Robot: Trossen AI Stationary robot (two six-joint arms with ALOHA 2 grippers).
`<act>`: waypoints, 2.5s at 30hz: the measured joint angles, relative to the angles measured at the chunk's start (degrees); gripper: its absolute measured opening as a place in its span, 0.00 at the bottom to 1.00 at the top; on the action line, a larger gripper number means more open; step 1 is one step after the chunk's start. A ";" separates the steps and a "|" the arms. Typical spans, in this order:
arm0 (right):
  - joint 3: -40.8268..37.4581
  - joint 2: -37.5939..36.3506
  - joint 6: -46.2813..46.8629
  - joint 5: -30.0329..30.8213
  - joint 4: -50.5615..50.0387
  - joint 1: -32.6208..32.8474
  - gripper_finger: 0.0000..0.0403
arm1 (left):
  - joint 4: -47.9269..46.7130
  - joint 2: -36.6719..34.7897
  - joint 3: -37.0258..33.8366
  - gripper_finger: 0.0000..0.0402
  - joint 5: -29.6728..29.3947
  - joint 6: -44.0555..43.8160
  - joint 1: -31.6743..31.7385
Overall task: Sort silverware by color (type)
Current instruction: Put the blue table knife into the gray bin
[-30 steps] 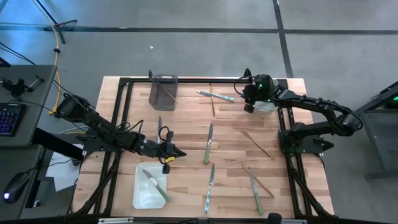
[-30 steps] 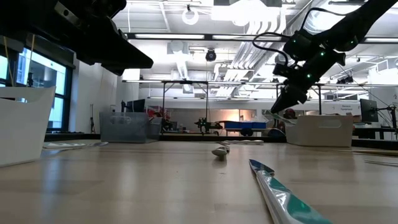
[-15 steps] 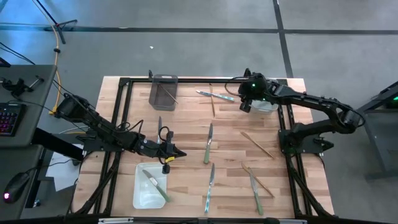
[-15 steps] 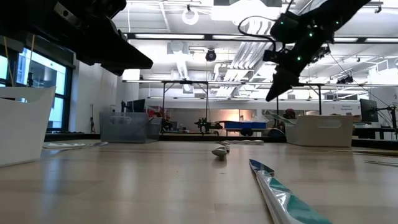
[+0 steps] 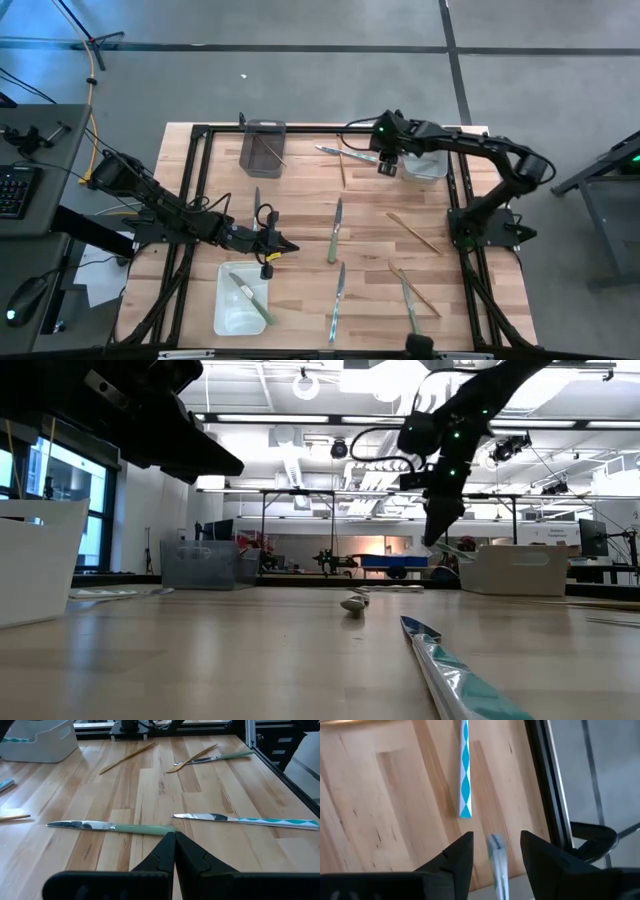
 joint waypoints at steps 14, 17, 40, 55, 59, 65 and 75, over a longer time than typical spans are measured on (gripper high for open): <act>2.73 2.43 -1.35 1.61 -4.92 -0.57 0.04 | -0.69 0.00 0.00 0.00 0.04 -0.02 0.02; 2.73 0.22 -1.52 2.64 -4.68 0.72 0.05 | -0.70 0.01 0.00 0.00 0.05 -0.02 0.00; -35.94 -34.41 10.81 19.53 57.77 5.52 0.01 | -1.91 0.02 0.00 0.00 -0.65 0.02 -1.18; -38.91 -33.44 29.16 29.09 70.00 8.28 0.01 | -1.97 0.01 0.00 0.00 -1.05 0.12 -1.09; -38.91 -31.02 37.17 36.97 68.86 9.50 0.01 | -1.98 0.01 0.00 0.00 -1.05 -0.08 -1.11; -38.86 -27.18 47.40 45.40 67.26 10.40 0.03 | -1.98 0.02 0.00 0.00 -1.05 -0.04 -1.14; -38.89 -25.66 53.76 45.40 61.25 10.40 0.27 | -1.96 0.02 0.00 0.00 -1.04 -0.02 -1.12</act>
